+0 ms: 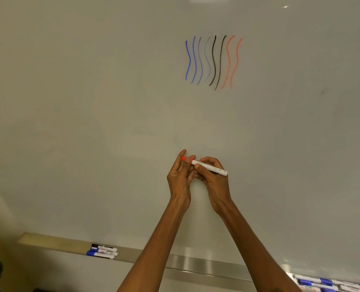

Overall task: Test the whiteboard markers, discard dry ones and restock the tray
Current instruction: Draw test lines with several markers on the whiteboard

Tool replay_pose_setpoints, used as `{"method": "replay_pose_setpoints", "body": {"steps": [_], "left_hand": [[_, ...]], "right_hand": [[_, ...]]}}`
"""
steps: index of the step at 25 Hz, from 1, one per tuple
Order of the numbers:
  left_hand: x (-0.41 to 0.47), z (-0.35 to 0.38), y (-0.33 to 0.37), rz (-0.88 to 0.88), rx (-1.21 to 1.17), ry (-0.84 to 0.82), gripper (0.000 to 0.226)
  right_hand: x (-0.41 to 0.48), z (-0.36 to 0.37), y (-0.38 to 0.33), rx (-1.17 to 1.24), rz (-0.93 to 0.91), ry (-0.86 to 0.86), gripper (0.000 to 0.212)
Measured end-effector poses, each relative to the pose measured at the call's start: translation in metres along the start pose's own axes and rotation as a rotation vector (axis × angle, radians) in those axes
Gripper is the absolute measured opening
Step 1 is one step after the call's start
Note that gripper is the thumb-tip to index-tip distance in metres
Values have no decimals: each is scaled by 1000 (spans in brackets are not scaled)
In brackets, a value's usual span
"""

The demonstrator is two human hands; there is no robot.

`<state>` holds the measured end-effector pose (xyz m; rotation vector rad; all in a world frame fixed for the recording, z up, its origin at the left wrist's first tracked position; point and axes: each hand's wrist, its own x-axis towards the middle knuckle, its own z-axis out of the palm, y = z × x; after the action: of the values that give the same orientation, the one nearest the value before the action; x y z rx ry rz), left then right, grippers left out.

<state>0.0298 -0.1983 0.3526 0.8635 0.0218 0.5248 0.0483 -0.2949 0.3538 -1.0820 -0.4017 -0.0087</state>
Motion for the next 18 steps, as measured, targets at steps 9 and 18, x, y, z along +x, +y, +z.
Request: {"method": "replay_pose_setpoints", "body": {"steps": [9,18], "left_hand": [[10,-66,-16,15,-17,204,39],[-8,-154,-45,-68,24,397,37]], "right_hand": [[-10,-12,44,-156,207,-59,28],[-28,-3,120,-502,224,-100,9]]}}
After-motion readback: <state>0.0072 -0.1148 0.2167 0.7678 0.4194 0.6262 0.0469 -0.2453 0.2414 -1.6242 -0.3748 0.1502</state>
